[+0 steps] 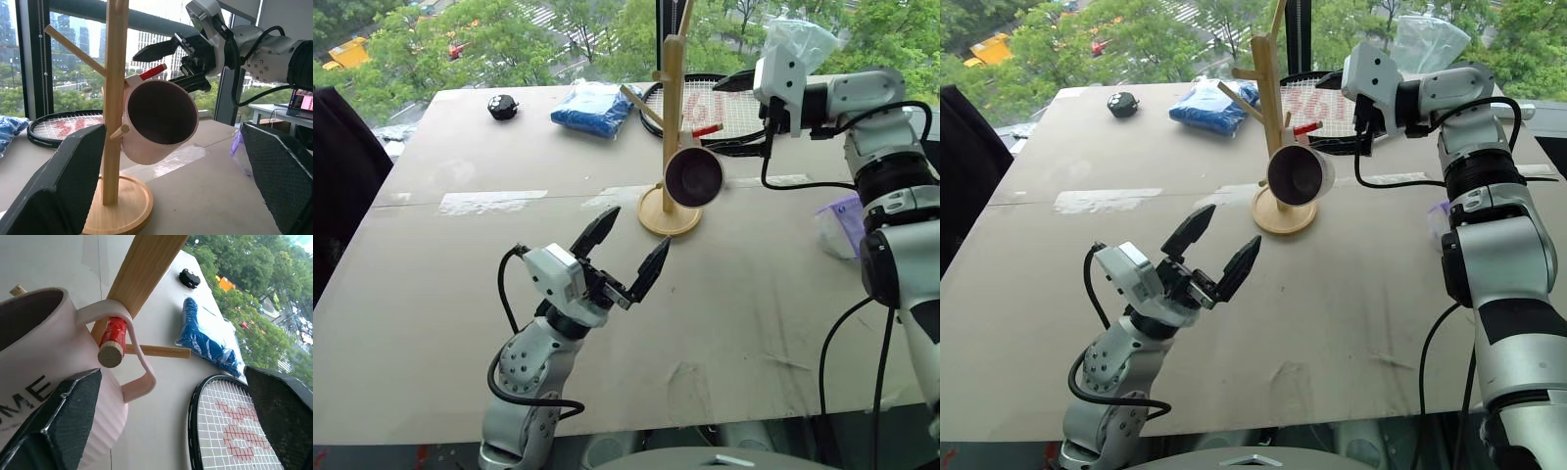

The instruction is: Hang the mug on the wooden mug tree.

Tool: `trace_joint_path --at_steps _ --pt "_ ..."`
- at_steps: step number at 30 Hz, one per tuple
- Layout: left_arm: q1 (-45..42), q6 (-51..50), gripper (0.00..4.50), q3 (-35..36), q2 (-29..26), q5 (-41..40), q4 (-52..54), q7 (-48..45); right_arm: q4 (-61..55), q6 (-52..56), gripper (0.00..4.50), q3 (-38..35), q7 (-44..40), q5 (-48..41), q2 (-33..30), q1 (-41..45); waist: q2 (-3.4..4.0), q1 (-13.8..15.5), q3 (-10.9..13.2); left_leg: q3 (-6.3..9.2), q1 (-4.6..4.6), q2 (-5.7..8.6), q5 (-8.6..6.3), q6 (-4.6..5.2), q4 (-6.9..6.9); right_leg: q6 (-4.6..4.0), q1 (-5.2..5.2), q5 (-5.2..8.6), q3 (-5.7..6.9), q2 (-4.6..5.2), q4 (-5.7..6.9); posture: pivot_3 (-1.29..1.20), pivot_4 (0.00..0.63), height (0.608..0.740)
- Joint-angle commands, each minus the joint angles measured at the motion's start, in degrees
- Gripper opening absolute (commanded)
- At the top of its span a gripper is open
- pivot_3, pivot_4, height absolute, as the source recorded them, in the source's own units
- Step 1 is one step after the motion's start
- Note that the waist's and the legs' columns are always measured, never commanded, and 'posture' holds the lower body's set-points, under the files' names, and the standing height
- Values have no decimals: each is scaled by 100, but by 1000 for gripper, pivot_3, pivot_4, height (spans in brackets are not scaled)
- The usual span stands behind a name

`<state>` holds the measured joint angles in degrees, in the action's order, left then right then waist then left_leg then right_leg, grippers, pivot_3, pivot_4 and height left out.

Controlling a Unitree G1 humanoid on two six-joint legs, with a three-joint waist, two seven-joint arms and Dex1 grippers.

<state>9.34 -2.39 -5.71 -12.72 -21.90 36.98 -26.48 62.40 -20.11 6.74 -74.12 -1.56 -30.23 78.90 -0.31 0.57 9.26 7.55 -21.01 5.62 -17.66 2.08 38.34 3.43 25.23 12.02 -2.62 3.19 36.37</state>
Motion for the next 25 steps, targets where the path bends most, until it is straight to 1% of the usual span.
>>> trace_joint_path --at_steps 1,4,7,10,13,14,16,17,18,20,21,22,25 --pt "199 -146 4500 139 -170 7 73 53 -502 550 4462 -476 -175 -490 -242 -435 0 20 0 1 -1 0 0 0 1 0 0 0 1 0 0 0 150 740" --pt "520 -381 4500 256 -360 34 32 105 -1556 1414 4462 -800 -258 -1016 -360 -1366 -4 19 -4 0 0 0 0 0 1 0 -3 0 0 1 -1 0 150 740" --pt "1016 -621 4500 314 -744 157 -55 -50 -3634 2687 4462 -1075 55 -1661 -443 -3086 -4 34 -6 4 -3 -1 0 0 0 0 -1 0 2 2 -1 0 150 740" --pt "1460 -646 4500 591 -1110 179 -101 -221 -5802 3684 4462 -1232 671 -2134 -432 -5021 6 35 -10 10 -19 -3 0 0 -7 -1 15 1 5 3 2 0 150 740" --pt "1749 -689 4500 678 -1279 146 -113 -324 -7138 4154 4462 -1439 1500 -2393 -148 -6558 14 25 -16 3 -42 -3 0 0 2 -1 45 1 3 3 19 0 150 740" --pt "1787 -694 4500 638 -1303 202 -145 -329 -7367 4072 4462 -1481 1744 -2366 7 -6993 15 22 -17 -3 -38 -3 0 0 6 -1 42 0 -2 3 25 0 150 740" --pt "1775 -651 4500 533 -1315 358 -272 -332 -7424 3433 4462 -1453 1969 -2046 205 -7680 10 18 -16 -17 -16 -1 0 0 6 -5 24 -4 -14 4 31 0 150 740" --pt "1747 -643 4500 503 -1313 385 -352 -357 -7372 3094 4462 -1442 2074 -1867 278 -7948 12 22 -15 -21 15 -1 -2 2 6 -5 -4 -5 -15 3 28 0 150 740" --pt "1716 -648 4500 501 -1309 371 -445 -398 -7318 2783 4462 -1441 2170 -1750 361 -8160 11 21 -14 -18 45 -2 -15 26 6 -4 -36 -4 -9 3 22 0 150 740" --pt "1618 -501 4500 550 -1375 424 -754 -552 -7331 2376 4462 -1515 2443 -1721 614 -8443 12 13 -7 -15 90 -3 -17 28 7 6 -85 4 -3 0 19 0 150 740" --pt "1568 -403 4500 583 -1409 466 -898 -623 -7347 2210 4462 -1526 2537 -1702 697 -8539 13 1 -7 -14 126 -7 -17 28 6 20 -121 13 1 0 16 0 150 740" --pt "1500 -400 4500 647 -1409 433 -1002 -651 -7380 2091 4462 -1512 2594 -1658 736 -8639 12 -6 -7 -13 142 -12 -17 27 6 18 -140 17 3 -4 16 0 150 740" --pt "1284 -314 4500 712 -1387 419 -1143 -681 -7438 1992 4462 -1492 2842 -1601 824 -8868 6 -1 -11 -15 158 -30 -11 18 8 7 -147 14 28 -5 17 0 150 740"
